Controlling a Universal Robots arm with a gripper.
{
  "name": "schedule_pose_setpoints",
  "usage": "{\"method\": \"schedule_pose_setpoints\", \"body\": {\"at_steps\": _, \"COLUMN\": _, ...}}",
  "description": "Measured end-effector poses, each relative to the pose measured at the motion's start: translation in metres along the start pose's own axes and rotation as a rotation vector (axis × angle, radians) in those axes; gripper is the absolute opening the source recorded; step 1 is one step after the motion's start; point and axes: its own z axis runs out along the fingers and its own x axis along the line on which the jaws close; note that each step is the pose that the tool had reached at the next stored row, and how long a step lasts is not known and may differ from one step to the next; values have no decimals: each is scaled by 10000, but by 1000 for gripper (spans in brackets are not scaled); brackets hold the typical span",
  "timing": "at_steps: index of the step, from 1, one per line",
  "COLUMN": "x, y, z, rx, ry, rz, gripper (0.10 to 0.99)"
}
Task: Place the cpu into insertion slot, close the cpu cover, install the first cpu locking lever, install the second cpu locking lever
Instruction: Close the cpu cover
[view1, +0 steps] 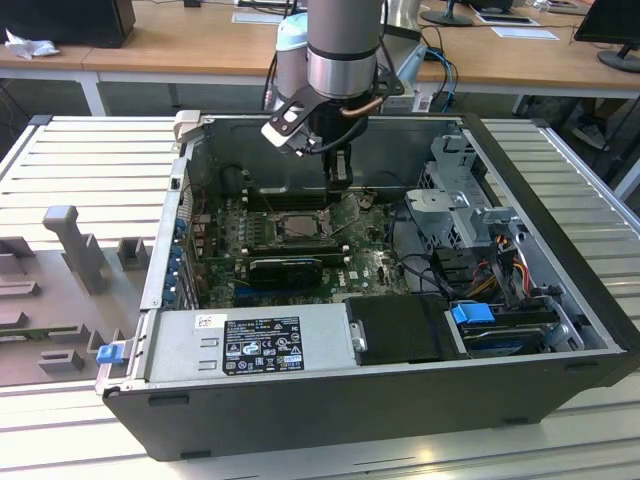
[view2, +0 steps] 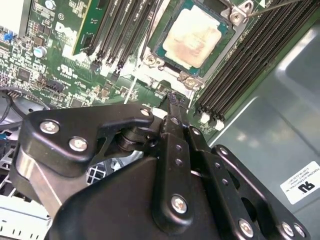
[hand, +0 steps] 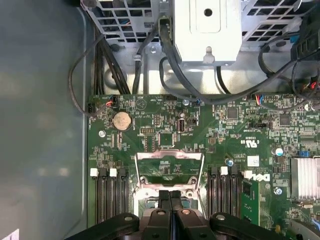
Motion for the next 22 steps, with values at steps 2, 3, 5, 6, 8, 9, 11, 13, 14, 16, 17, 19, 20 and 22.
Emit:
{"method": "schedule_pose_setpoints", "body": {"at_steps": 2, "x": 0, "y": 14, "z": 0, "rx": 0, "ry": -3, "rz": 0, "gripper": 106}}
{"method": "schedule_pose_setpoints", "body": {"at_steps": 3, "x": 0, "y": 22, "z": 0, "rx": 1, "ry": -5, "rz": 0, "gripper": 106}}
{"method": "schedule_pose_setpoints", "body": {"at_steps": 5, "x": 1, "y": 89, "z": 3, "rx": 8, "ry": -6, "rz": 1, "gripper": 106}}
{"method": "schedule_pose_setpoints", "body": {"at_steps": 6, "x": 1, "y": 98, "z": -3, "rx": 11, "ry": -7, "rz": 0, "gripper": 106}}
{"method": "schedule_pose_setpoints", "body": {"at_steps": 8, "x": 2, "y": 106, "z": -25, "rx": 11, "ry": -5, "rz": 0, "gripper": 106}}
{"method": "schedule_pose_setpoints", "body": {"at_steps": 9, "x": 3, "y": 121, "z": -35, "rx": 11, "ry": -5, "rz": 0, "gripper": 106}}
{"method": "schedule_pose_setpoints", "body": {"at_steps": 11, "x": 4, "y": 165, "z": -33, "rx": 17, "ry": -5, "rz": 0, "gripper": 106}}
{"method": "schedule_pose_setpoints", "body": {"at_steps": 13, "x": 4, "y": 187, "z": -34, "rx": 18, "ry": -7, "rz": 1, "gripper": 106}}
{"method": "schedule_pose_setpoints", "body": {"at_steps": 14, "x": 4, "y": 199, "z": -34, "rx": 18, "ry": -4, "rz": 1, "gripper": 106}}
{"method": "schedule_pose_setpoints", "body": {"at_steps": 16, "x": 4, "y": 214, "z": -34, "rx": 20, "ry": -5, "rz": 0, "gripper": 106}}
{"method": "schedule_pose_setpoints", "body": {"at_steps": 17, "x": 5, "y": 222, "z": -34, "rx": 21, "ry": -6, "rz": 0, "gripper": 106}}
{"method": "schedule_pose_setpoints", "body": {"at_steps": 19, "x": 5, "y": 257, "z": -32, "rx": 24, "ry": -5, "rz": 0, "gripper": 106}}
{"method": "schedule_pose_setpoints", "body": {"at_steps": 20, "x": 5, "y": 289, "z": -30, "rx": 32, "ry": -5, "rz": 1, "gripper": 106}}
{"method": "schedule_pose_setpoints", "body": {"at_steps": 22, "x": 6, "y": 340, "z": -30, "rx": 48, "ry": -7, "rz": 1, "gripper": 106}}
